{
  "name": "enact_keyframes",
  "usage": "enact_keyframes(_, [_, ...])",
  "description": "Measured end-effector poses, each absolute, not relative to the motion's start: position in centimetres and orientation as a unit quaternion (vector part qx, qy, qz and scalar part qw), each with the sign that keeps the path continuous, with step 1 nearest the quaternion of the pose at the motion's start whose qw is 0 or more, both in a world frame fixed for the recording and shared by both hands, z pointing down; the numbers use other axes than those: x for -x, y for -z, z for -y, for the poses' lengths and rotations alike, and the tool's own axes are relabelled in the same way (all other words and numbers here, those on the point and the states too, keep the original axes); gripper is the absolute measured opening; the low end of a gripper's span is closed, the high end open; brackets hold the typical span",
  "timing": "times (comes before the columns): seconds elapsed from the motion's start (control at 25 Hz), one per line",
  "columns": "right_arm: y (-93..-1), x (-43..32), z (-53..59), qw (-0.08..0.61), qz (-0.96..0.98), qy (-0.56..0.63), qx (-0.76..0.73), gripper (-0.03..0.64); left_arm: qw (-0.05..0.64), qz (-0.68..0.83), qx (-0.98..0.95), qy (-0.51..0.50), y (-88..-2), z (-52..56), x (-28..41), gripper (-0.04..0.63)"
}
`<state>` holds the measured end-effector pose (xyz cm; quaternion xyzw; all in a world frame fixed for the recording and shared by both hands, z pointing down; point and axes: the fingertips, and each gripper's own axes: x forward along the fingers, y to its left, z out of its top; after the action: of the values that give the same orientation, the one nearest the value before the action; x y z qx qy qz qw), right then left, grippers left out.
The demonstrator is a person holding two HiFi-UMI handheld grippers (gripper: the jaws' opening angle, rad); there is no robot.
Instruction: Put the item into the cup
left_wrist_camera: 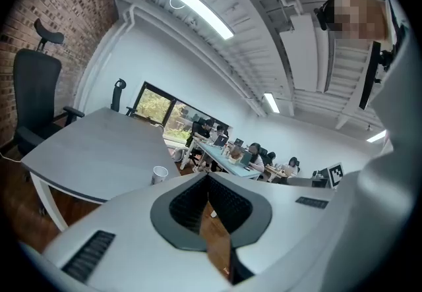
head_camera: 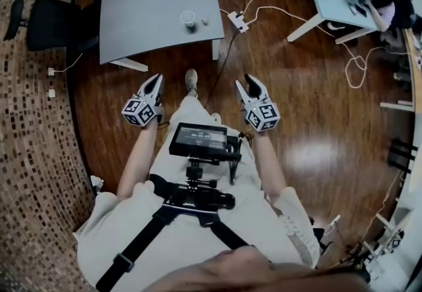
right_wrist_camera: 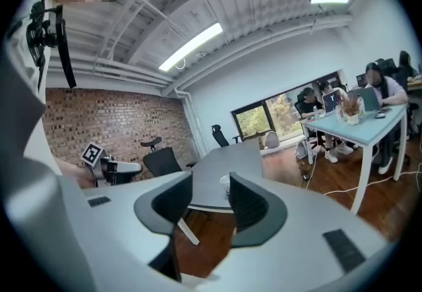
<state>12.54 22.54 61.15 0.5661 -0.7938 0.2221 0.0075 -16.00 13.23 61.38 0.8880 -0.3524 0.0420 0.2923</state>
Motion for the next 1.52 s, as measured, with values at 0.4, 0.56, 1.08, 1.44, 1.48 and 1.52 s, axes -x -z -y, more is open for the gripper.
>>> enact_keyframes(0.4, [-63.2, -12.2, -11.3, 0.035, 0.787, -0.235, -0.569, 0.187, 0.287, 0.3, -0.907, -0.072, -62.3, -2.1, 13.8, 0.006])
enact_keyframes(0.56, [-64.2, -11.7, -7.5, 0.067, 0.782, -0.242, -0.571, 0.187, 0.302, 0.275, -0.909, -0.083, -63.0, 1.3, 13.2, 0.008])
enact_keyframes(1.08, [-68.1, -9.9, 3.0, 0.135, 0.766, -0.233, -0.584, 0.186, 0.324, 0.18, -0.923, -0.106, -66.0, 9.8, 11.3, 0.018])
enact_keyframes(1.44, [-72.3, -8.9, 6.5, 0.207, 0.768, -0.227, -0.562, 0.186, 0.32, 0.158, -0.925, -0.13, -67.2, 12.5, 10.3, 0.035])
enact_keyframes(1.48, [-73.0, -8.7, 6.8, 0.218, 0.769, -0.226, -0.557, 0.184, 0.318, 0.158, -0.925, -0.133, -67.2, 12.6, 10.3, 0.035])
enact_keyframes(1.52, [-73.6, -8.5, 7.0, 0.228, 0.771, -0.225, -0.55, 0.184, 0.317, 0.16, -0.925, -0.137, -67.3, 12.6, 10.3, 0.035])
